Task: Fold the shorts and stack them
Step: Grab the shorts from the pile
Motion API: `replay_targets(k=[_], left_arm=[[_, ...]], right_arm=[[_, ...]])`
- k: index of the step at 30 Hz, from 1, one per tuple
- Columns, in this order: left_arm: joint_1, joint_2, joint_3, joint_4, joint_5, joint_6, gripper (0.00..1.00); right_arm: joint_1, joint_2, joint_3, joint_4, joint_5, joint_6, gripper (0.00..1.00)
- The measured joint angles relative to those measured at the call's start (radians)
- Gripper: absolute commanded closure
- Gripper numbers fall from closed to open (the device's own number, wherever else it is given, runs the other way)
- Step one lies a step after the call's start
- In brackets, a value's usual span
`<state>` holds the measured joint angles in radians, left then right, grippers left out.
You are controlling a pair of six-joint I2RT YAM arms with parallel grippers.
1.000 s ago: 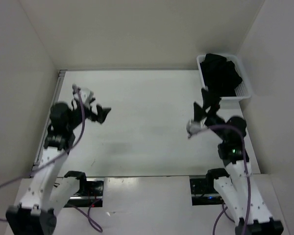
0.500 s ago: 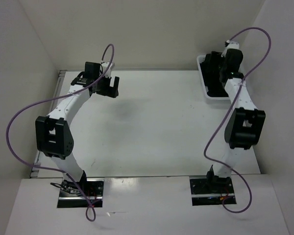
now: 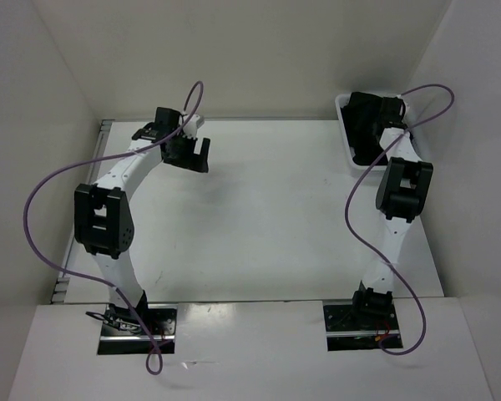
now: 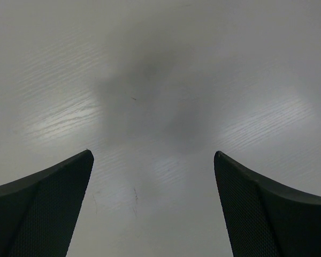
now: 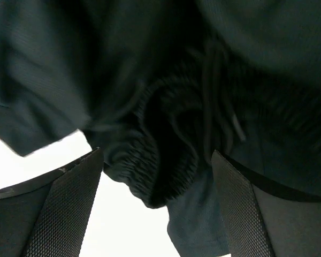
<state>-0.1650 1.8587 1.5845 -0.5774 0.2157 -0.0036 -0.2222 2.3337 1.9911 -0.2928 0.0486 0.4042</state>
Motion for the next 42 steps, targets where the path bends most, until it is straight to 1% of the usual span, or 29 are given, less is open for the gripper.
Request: replay_targets(k=[4, 5, 9, 12, 15, 16, 17, 19, 20, 21, 22, 28, 31, 34, 38, 42], left_arm=[[-0.010, 0.038, 0.026, -0.010, 0.011, 0.000, 0.00], [-0.011, 0.045, 0.033, -0.009, 0.011, 0.000, 0.00], [-0.014, 0.064, 0.066, -0.010, 0.014, 0.000, 0.00], [-0.014, 0.070, 0.078, -0.009, 0.015, 0.000, 0.00], [-0.014, 0.070, 0.083, -0.012, 0.015, 0.000, 0.00], [-0.014, 0.070, 0.086, -0.015, 0.015, 0.000, 0.00], [-0.014, 0.070, 0.090, -0.017, 0.015, 0.000, 0.00], [-0.014, 0.070, 0.094, -0.017, 0.018, 0.000, 0.00], [-0.014, 0.070, 0.097, -0.018, 0.019, 0.000, 0.00], [-0.014, 0.071, 0.099, -0.018, 0.022, 0.000, 0.00], [-0.014, 0.071, 0.101, -0.018, 0.026, 0.000, 0.00], [-0.014, 0.071, 0.107, -0.019, 0.043, 0.000, 0.00], [-0.014, 0.068, 0.108, -0.021, 0.047, 0.000, 0.00], [-0.014, 0.064, 0.134, -0.030, 0.043, 0.000, 0.00], [-0.014, 0.029, 0.191, -0.032, 0.016, 0.000, 0.00], [-0.014, -0.065, 0.214, -0.016, -0.027, 0.000, 0.00]], right_arm=[[0.000, 0.018, -0.020, -0.039, -0.003, 0.036, 0.13], [0.000, 0.018, -0.022, -0.041, -0.005, 0.042, 0.12], [0.000, 0.035, -0.022, -0.040, -0.012, 0.053, 0.12], [0.004, 0.064, -0.020, -0.039, -0.024, 0.053, 0.17], [0.005, 0.077, -0.014, -0.029, -0.032, 0.056, 0.32], [0.006, 0.077, -0.014, -0.028, -0.035, 0.059, 0.47], [0.006, 0.080, -0.014, -0.026, -0.036, 0.056, 0.58], [0.006, 0.087, -0.014, -0.026, -0.038, 0.056, 0.74], [0.006, 0.093, -0.011, -0.025, -0.040, 0.052, 0.90], [0.006, 0.096, -0.003, -0.025, -0.042, 0.044, 0.96], [0.006, 0.097, 0.008, -0.027, -0.042, 0.037, 1.00], [0.008, 0.094, 0.094, -0.052, -0.030, -0.007, 1.00], [0.012, 0.051, 0.118, -0.071, -0.016, -0.020, 1.00], [0.024, -0.041, 0.131, -0.096, 0.002, -0.047, 1.00], [0.060, -0.191, 0.198, -0.101, 0.020, -0.116, 1.00], [0.141, -0.348, 0.333, -0.100, 0.014, -0.208, 1.00]])
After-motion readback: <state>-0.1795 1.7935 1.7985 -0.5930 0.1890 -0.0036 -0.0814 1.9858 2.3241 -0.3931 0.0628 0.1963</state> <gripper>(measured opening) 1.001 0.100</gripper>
